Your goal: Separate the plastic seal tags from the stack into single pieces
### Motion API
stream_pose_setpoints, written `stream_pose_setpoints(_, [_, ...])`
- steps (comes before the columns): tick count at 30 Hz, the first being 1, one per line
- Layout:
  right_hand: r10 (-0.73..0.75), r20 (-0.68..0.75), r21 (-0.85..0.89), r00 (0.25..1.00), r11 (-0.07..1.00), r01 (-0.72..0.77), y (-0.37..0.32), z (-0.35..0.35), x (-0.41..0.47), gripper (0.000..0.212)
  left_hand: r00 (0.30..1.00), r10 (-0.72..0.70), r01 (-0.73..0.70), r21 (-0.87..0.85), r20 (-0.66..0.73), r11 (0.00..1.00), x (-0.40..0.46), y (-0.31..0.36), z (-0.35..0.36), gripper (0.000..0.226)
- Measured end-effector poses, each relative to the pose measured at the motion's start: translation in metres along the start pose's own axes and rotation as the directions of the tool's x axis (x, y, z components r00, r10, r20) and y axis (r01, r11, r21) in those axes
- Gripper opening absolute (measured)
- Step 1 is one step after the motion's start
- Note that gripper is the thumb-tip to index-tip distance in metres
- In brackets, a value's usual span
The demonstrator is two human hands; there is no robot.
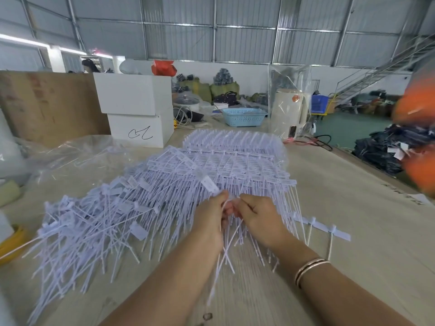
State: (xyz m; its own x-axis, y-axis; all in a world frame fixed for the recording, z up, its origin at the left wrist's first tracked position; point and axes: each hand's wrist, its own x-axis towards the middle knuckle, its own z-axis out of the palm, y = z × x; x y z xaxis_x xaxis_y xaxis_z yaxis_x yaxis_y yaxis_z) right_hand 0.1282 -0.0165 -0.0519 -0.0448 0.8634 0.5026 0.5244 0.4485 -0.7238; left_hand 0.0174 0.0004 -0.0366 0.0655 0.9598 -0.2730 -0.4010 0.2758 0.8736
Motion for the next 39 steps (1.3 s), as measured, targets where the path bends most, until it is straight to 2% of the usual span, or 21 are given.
stream_pose_setpoints(2, [-0.098,0.010,-0.110,0.995,0.989,0.098,0.001,0.003,-0.001,0.035,1.000,-0.021,0.021,-0.052,-0.012,0.998,0.000,0.001,-0.002,0.022])
stream_pose_setpoints(3, [-0.102,0.004,-0.092,0.995,0.991,0.102,0.001,0.003,0.000,0.035,1.000,0.005,-0.005,-0.017,0.005,1.000,0.001,0.001,-0.002,0.020])
stream_pose_setpoints(6, [-0.001,-0.014,0.162,1.000,0.987,0.004,0.002,-0.011,0.004,0.039,0.995,0.071,-0.080,0.128,0.069,0.989,0.000,-0.001,0.000,0.024])
stream_pose_setpoints(9, [0.069,0.019,0.304,0.997,0.950,-0.071,0.006,-0.030,0.006,0.041,0.993,0.012,-0.030,0.155,0.118,0.987,-0.001,0.002,0.000,0.028])
stream_pose_setpoints(13, [0.079,-0.020,0.514,0.997,0.856,-0.057,0.013,-0.049,0.008,0.039,0.978,0.083,-0.114,0.155,0.191,0.981,0.000,0.009,-0.006,0.019])
stream_pose_setpoints(15, [0.071,-0.011,0.478,0.997,0.876,-0.057,0.012,-0.050,0.009,0.029,0.964,0.118,-0.168,0.200,0.238,0.965,-0.003,0.005,-0.004,0.016])
stream_pose_setpoints(18, [0.064,0.036,0.259,0.997,0.963,-0.071,0.012,-0.036,0.010,0.028,0.960,0.132,-0.193,0.240,0.248,0.951,-0.003,-0.001,-0.001,0.014])
stream_pose_setpoints(20, [0.061,0.013,0.111,0.998,0.992,-0.062,0.012,-0.028,0.011,0.027,0.972,0.089,-0.148,0.273,0.215,0.950,-0.003,0.002,0.000,0.021])
stream_pose_setpoints(22, [0.063,0.003,0.045,0.998,0.997,-0.063,0.012,-0.026,0.012,0.018,0.981,0.053,-0.097,0.235,0.187,0.967,-0.001,0.006,0.001,0.030])
stream_pose_setpoints(24, [0.066,0.011,-0.021,0.998,0.998,-0.066,0.012,-0.024,0.013,0.007,0.977,0.110,-0.161,0.290,0.182,0.944,0.000,0.006,-0.001,0.033])
stream_pose_setpoints(26, [0.064,0.015,-0.085,0.998,0.994,-0.062,0.012,-0.020,0.013,0.023,0.961,0.194,-0.255,0.352,0.198,0.901,0.000,0.004,-0.002,0.034])
stream_pose_setpoints(28, [0.072,0.008,-0.089,0.997,0.994,-0.071,0.011,-0.019,0.012,0.033,0.947,0.261,-0.315,0.375,0.188,0.872,0.001,0.003,-0.002,0.035])
stream_pose_setpoints(30, [0.080,0.010,-0.064,0.997,0.995,-0.080,0.010,-0.019,0.013,0.033,0.927,0.333,-0.376,0.421,0.175,0.825,0.000,0.003,-0.001,0.035])
stream_pose_setpoints(34, [0.045,-0.017,-0.114,0.999,0.992,-0.047,0.006,-0.019,0.013,0.039,0.871,0.456,-0.471,0.576,0.182,0.669,0.000,-0.001,-0.004,0.023])
stream_pose_setpoints(36, [0.063,-0.011,-0.116,0.998,0.991,-0.064,0.005,-0.021,0.012,0.036,0.885,0.406,-0.462,0.538,0.228,0.705,0.000,-0.003,-0.005,0.032])
stream_pose_setpoints(39, [0.174,0.042,0.113,0.984,0.977,-0.178,0.003,-0.021,0.011,0.024,0.933,0.259,-0.337,0.354,0.248,0.873,-0.001,0.000,-0.006,0.021])
